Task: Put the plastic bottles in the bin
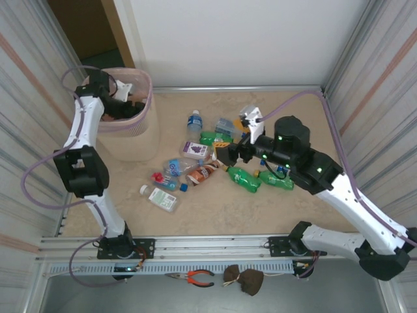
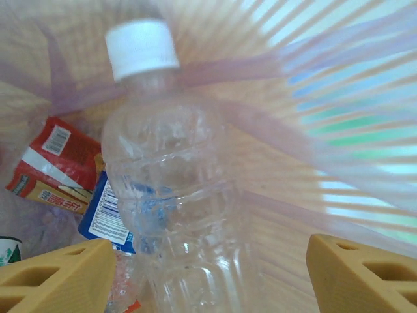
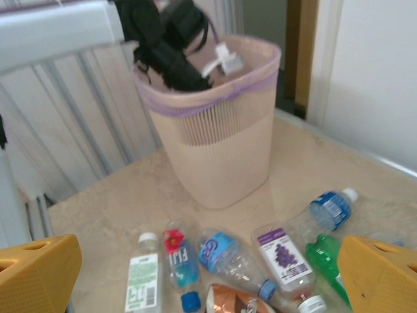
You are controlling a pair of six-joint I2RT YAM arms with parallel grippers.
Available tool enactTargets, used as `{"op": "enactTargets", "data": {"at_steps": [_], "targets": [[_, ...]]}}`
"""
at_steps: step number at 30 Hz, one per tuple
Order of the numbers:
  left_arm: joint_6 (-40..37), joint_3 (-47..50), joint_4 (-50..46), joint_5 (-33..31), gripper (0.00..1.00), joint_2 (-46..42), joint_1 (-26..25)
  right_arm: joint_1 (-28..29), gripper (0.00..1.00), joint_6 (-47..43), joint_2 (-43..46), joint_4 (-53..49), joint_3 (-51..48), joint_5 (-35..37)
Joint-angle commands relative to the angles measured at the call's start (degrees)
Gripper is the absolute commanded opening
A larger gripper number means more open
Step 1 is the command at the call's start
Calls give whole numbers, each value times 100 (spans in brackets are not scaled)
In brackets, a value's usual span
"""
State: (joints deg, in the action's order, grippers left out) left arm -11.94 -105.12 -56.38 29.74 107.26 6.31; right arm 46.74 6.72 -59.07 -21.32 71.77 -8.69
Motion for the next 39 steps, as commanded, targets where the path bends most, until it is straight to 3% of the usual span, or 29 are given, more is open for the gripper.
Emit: {"op": "enactTargets", "data": {"at_steps": [1,16,39], "targets": [[103,188,237,302,78,-373,77,283,99,-222,-385,-286,200,187],[365,1115,1504,866,78,-1541,367,1772,96,-332,-2424,-271,333,783],[968,1618,2421,1532,78,-1943,805,2447,92,178,-5384,-712,1384,1010]]}}
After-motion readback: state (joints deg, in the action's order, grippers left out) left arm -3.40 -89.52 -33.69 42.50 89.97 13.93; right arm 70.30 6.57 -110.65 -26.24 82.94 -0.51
